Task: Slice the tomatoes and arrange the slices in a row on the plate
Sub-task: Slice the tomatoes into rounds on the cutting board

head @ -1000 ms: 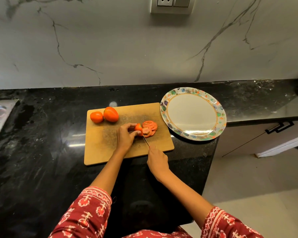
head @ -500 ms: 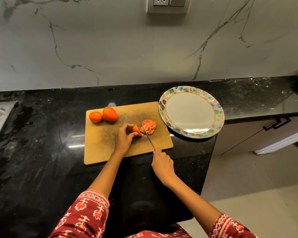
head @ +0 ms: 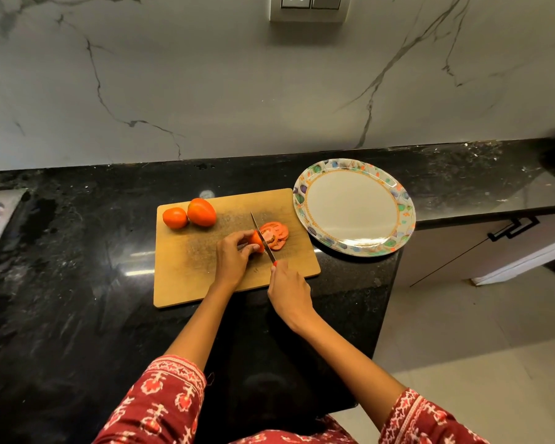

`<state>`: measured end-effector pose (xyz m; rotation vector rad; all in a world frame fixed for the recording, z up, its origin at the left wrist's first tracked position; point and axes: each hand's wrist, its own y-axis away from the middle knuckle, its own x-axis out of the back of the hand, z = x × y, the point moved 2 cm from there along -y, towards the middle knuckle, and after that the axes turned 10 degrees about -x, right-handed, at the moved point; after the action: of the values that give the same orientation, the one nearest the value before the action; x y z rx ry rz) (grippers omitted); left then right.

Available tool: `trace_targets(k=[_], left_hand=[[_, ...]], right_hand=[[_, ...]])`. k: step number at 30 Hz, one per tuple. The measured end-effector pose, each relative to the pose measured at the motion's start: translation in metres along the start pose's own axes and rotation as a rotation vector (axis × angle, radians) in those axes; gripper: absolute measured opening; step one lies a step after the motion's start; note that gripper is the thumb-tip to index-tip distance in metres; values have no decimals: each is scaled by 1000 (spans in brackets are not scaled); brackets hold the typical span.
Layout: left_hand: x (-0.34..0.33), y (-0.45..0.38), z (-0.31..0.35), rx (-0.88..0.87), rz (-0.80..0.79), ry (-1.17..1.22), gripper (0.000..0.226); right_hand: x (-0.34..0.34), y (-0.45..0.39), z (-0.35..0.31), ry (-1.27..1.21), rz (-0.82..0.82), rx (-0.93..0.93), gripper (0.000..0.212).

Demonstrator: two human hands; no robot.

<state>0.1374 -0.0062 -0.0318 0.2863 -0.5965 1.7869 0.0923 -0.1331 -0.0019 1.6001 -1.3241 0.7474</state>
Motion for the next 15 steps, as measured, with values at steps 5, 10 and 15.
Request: trace_targets(k=[5, 10, 15], left_hand=[[0, -3, 2, -11, 1, -26, 29], [0, -2, -2, -4, -2, -33, 31], [-1, -3, -2, 6, 11, -42, 32]], right_hand=[[-1, -2, -1, -1, 1, -17, 27], [0, -3, 2, 20, 6, -15, 26], [-1, -2, 0, 21, -4, -19, 26]])
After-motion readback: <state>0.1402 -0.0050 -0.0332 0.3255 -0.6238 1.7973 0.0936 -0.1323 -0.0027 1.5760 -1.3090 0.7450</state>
